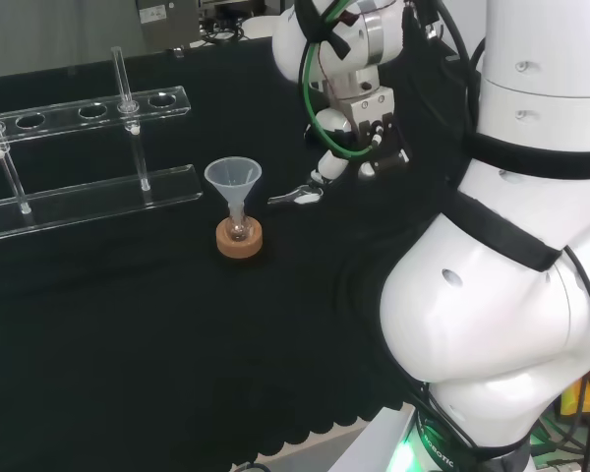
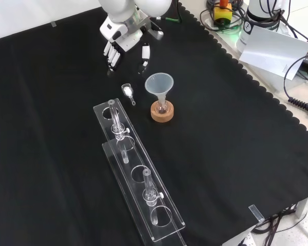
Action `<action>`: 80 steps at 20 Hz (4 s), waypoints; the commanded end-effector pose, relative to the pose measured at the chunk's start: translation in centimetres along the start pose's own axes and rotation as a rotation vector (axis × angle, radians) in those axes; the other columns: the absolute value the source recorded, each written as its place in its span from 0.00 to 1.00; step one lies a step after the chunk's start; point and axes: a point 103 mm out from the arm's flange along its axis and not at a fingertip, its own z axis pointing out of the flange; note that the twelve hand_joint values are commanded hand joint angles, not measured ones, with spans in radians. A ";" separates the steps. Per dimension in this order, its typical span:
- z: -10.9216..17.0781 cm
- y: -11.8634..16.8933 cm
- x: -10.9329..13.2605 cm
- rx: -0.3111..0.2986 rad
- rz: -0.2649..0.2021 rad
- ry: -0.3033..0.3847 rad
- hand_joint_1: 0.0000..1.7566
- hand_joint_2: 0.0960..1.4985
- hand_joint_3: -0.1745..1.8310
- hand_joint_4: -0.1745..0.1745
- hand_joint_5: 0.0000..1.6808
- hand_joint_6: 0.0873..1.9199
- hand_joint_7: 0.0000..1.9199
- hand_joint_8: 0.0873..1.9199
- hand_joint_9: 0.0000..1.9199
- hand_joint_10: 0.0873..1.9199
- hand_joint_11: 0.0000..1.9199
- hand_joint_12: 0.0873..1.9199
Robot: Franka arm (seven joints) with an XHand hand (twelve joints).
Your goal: Pick up the weighing funnel.
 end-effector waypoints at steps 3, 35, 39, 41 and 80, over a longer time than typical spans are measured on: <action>1.1 1.2 0.8 -0.015 -0.019 0.003 0.46 0.43 0.34 0.33 0.32 0.00 0.28 0.34 0.38 0.26 0.27 0.65; 4.9 3.3 1.4 0.021 -0.018 -0.012 0.48 0.42 0.36 0.33 0.38 0.02 0.31 0.35 0.40 0.25 0.27 0.64; 5.0 3.5 1.2 0.024 -0.018 -0.012 0.48 0.42 0.36 0.34 0.38 0.03 0.31 0.35 0.40 0.25 0.27 0.64; 5.0 3.6 1.1 0.018 -0.016 -0.016 0.48 0.42 0.36 0.34 0.39 0.03 0.32 0.35 0.41 0.25 0.27 0.64; 6.2 4.2 1.3 0.025 -0.019 -0.022 0.49 0.41 0.39 0.34 0.32 0.25 0.35 0.35 0.45 0.23 0.30 0.63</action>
